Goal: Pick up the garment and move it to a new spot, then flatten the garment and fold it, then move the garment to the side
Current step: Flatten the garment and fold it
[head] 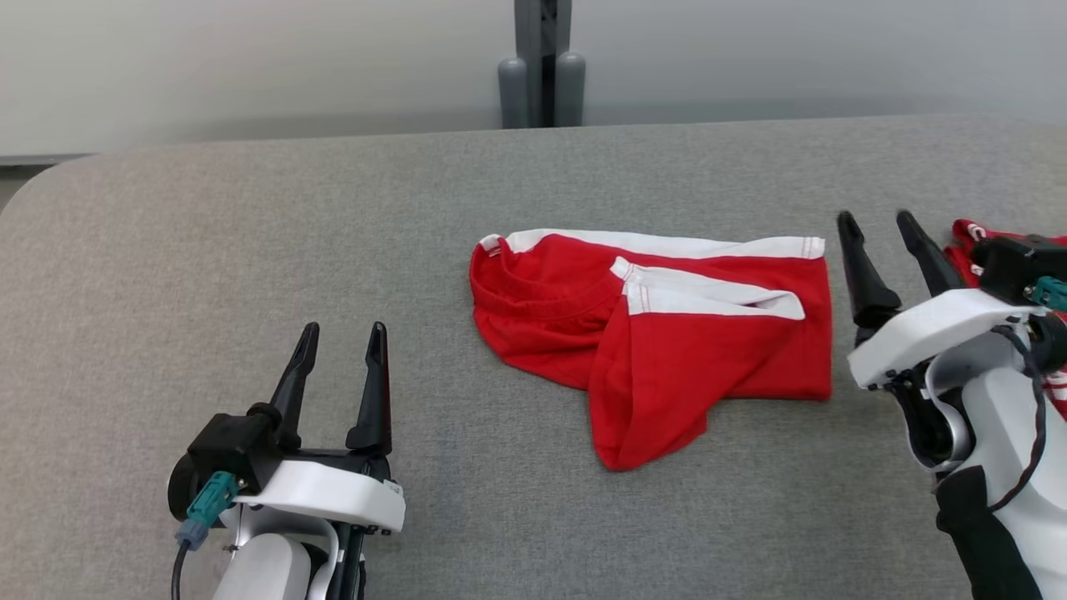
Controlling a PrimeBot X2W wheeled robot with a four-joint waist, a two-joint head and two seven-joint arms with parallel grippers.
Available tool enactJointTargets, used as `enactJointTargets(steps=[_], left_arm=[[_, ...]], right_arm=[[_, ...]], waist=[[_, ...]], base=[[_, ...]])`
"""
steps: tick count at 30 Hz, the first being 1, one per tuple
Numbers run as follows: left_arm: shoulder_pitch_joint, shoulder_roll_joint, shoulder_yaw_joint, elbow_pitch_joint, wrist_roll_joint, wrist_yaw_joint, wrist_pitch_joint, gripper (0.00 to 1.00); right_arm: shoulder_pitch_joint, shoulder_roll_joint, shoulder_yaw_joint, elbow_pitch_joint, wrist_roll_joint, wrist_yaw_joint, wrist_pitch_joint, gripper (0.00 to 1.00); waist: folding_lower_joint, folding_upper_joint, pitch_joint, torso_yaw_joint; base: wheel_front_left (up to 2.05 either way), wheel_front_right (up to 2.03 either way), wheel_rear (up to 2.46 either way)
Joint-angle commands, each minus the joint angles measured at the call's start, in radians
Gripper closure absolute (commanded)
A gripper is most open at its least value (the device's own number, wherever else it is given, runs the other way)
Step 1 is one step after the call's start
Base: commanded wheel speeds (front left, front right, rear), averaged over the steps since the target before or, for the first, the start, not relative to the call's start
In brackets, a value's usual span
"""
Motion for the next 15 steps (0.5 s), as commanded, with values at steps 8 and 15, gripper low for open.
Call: enactJointTargets(steps=[8, 15], left_arm=[[0.018, 0.004, 0.005, -0.031, -0.008, 0.009, -0.004, 0.00], [0.038, 0.004, 0.012, -0.040, -0.014, 0.005, -0.004, 0.00]], right_arm=[[0.151, -0.009, 0.080, -0.241, -0.038, 0.000, -0.077, 0.00], [0.277, 0.034, 0.047, -0.343, -0.066, 0.000, -0.065, 0.00]], waist=[[0.0000, -0.0001, -0.050, -0.051], [0.0000, -0.0001, -0.046, -0.072]], base=[[0.00, 0.00, 0.00], [0.00, 0.00, 0.00]])
